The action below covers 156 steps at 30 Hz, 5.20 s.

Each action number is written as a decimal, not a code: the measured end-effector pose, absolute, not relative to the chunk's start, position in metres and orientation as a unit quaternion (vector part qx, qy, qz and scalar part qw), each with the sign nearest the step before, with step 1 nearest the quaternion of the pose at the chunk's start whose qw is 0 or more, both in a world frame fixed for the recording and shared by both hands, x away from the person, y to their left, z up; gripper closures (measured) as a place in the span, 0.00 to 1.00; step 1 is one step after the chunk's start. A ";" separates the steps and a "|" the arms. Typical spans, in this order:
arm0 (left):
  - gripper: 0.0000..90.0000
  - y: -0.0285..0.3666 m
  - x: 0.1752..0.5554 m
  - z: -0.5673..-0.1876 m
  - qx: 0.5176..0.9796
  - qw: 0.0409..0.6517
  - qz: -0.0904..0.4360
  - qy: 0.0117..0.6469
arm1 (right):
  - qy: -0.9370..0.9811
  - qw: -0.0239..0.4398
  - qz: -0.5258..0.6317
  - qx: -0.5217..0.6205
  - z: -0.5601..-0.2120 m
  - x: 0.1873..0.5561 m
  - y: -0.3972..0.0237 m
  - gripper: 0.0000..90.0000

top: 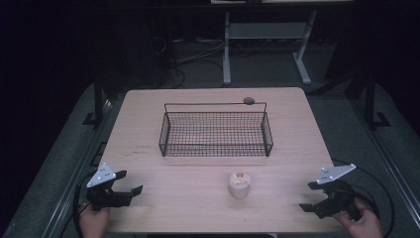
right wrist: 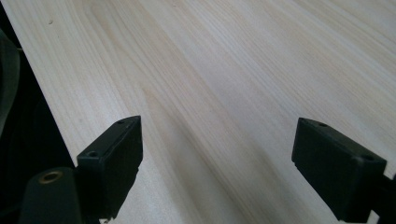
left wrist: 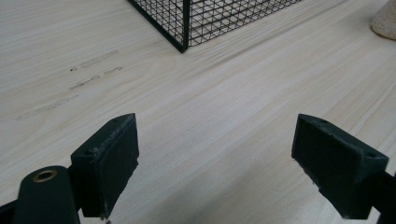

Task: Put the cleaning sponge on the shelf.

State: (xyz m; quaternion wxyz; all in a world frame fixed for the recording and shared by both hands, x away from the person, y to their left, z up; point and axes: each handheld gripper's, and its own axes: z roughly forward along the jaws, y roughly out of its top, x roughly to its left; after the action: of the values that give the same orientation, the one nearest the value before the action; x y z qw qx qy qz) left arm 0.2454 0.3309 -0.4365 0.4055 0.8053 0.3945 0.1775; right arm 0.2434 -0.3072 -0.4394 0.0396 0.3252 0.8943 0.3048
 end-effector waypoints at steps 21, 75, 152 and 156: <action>0.15 0.333 0.245 -0.436 0.803 0.407 0.181 0.396 | 0.909 0.039 0.289 0.297 -0.438 0.246 -0.286 0.18; 0.15 0.329 0.243 -0.436 0.807 0.404 0.181 0.392 | 0.951 0.015 0.254 0.177 -0.403 0.276 -0.201 0.17; 0.15 0.332 0.242 -0.435 0.801 0.413 0.181 0.394 | 0.980 -0.016 0.184 0.072 -0.387 0.319 -0.099 0.26; 0.15 0.333 0.242 -0.435 0.800 0.414 0.182 0.395 | 0.981 -0.020 0.182 0.065 -0.388 0.320 -0.095 0.31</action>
State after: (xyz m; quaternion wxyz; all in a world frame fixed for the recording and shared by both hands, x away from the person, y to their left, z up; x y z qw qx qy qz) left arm 0.2418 0.3326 -0.4346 0.4136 0.8002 0.3946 0.1817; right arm 0.3196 -0.0955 -0.3875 -0.0204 0.0648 0.9809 0.1821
